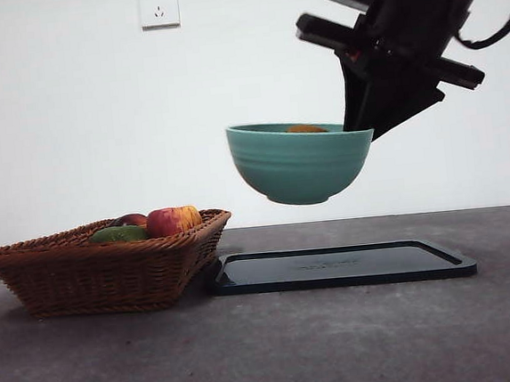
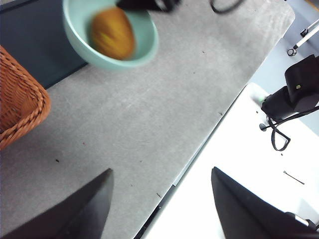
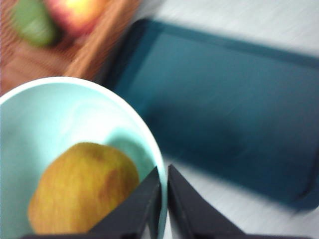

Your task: Pick up the wifruite, put it on the bowl, pick up the plate, put it on desk

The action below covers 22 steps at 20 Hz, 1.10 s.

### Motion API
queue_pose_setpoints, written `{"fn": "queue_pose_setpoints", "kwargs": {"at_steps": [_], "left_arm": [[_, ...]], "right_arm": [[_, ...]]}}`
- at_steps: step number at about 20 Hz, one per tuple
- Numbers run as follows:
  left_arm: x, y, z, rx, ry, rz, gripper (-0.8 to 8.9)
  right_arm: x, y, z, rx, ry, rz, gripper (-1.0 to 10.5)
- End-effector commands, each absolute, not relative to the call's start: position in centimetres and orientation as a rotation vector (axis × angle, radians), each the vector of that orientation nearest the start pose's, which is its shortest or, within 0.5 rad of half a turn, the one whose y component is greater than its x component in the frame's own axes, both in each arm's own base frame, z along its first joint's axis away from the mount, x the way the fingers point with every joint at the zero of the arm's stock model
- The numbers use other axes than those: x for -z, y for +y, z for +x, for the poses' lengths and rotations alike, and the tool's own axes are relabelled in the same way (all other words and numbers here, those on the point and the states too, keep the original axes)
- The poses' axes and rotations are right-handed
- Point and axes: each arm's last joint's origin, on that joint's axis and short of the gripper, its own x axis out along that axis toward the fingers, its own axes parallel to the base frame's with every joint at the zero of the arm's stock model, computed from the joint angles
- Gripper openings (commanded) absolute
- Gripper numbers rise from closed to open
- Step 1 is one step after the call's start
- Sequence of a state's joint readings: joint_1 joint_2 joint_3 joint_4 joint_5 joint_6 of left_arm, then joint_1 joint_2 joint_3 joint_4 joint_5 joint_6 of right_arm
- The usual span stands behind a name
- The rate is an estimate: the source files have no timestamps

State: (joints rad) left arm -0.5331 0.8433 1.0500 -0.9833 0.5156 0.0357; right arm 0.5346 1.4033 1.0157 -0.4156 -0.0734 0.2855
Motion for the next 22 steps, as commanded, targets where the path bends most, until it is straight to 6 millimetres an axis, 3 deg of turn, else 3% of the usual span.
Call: {"fn": "queue_pose_setpoints", "kwargs": {"at_steps": [1,5,10,15,19,20,22], "left_arm": [[-35.1,-8.4,11.3,1.02,0.766,0.042,3.12],[-35.1,-8.4,11.3,1.019,0.766,0.042,3.12],[-35.1,-8.4,11.2,1.019,0.766,0.042,3.12],[-35.1,-8.4,11.2,1.019,0.766,0.042,3.12],[-35.1,-8.4,11.2,1.019,0.766,0.042,3.12],[-35.1,-8.4,11.2,1.019,0.767,0.042,3.12],[-35.1,-8.4,11.2,1.019,0.767,0.042,3.12]], "right_arm": [[-25.9,15.8,27.2,-0.457,0.858,0.036,0.1],[-24.5,15.7,31.4,-0.414,0.873,0.016,0.1],[-21.6,14.4,34.5,-0.358,0.894,0.046,0.1],[-19.8,14.1,35.3,-0.357,0.935,0.058,0.1],[-19.7,14.0,35.3,-0.353,0.94,0.057,0.1],[-19.6,14.0,35.3,-0.352,0.945,0.057,0.3],[-19.6,14.0,35.2,-0.349,0.953,0.062,1.8]]}}
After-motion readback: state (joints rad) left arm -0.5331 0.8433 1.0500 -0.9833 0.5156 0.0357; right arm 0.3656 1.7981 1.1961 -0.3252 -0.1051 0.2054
